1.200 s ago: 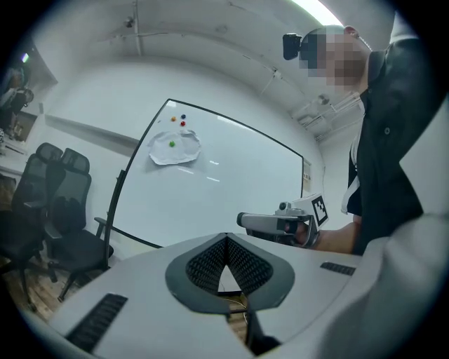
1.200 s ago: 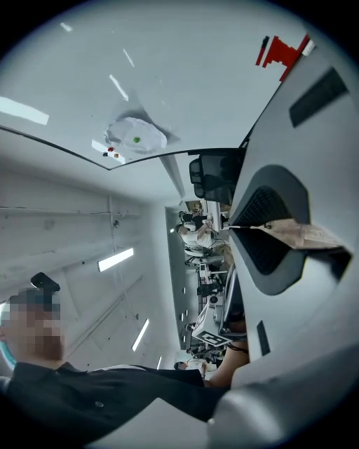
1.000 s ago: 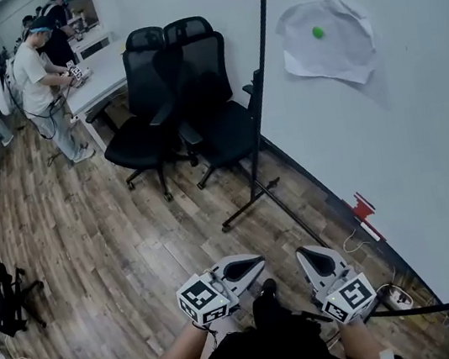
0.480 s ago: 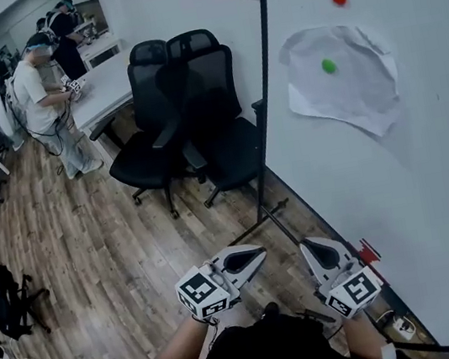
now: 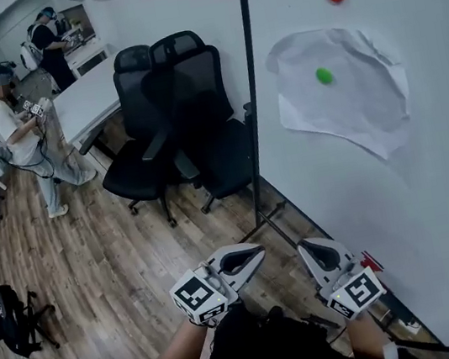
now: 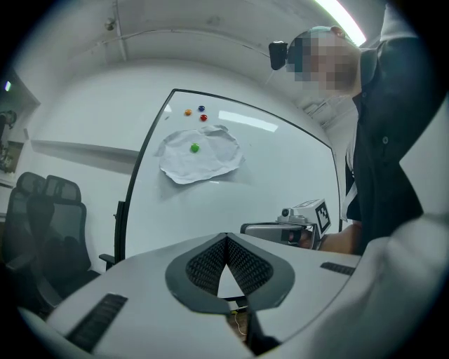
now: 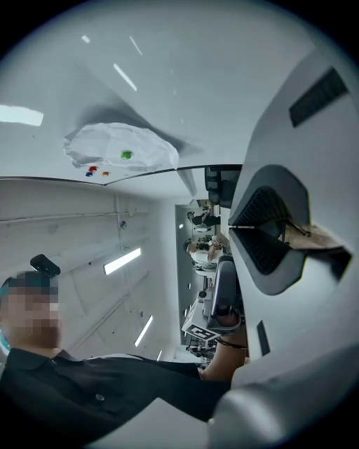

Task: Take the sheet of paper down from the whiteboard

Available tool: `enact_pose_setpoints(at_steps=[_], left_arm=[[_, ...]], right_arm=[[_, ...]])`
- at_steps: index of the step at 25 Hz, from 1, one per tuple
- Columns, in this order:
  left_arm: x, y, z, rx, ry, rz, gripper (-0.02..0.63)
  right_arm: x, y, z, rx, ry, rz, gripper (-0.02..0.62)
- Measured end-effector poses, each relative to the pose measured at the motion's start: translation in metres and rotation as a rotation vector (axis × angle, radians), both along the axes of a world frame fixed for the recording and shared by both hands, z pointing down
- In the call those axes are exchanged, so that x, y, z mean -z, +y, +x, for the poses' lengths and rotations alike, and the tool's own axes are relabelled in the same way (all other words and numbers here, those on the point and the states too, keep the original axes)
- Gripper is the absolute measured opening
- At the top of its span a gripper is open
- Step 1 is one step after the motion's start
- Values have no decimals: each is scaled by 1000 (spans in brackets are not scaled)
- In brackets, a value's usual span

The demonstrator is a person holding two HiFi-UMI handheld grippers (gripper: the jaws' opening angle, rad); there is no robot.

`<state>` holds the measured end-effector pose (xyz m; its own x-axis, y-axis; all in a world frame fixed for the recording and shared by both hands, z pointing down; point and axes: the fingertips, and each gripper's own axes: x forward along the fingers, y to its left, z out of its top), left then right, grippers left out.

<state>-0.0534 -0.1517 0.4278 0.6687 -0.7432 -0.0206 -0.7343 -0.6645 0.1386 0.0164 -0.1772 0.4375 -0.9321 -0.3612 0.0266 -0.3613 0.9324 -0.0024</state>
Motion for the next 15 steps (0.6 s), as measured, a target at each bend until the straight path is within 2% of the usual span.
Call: enact_pose_setpoints(at_steps=[4,12,15], left_arm=[[21,-26,-3,-76,-11,62,11],[69,-80,-18,-219,-12,178,11],[91,-98,-24,-269,-24,260,11]], right_arm=[[15,-15,-8,-37,3,15,21],[77,-44,-25,-183,3,185,23],[108,-52,-24,-271,-1,266,23]])
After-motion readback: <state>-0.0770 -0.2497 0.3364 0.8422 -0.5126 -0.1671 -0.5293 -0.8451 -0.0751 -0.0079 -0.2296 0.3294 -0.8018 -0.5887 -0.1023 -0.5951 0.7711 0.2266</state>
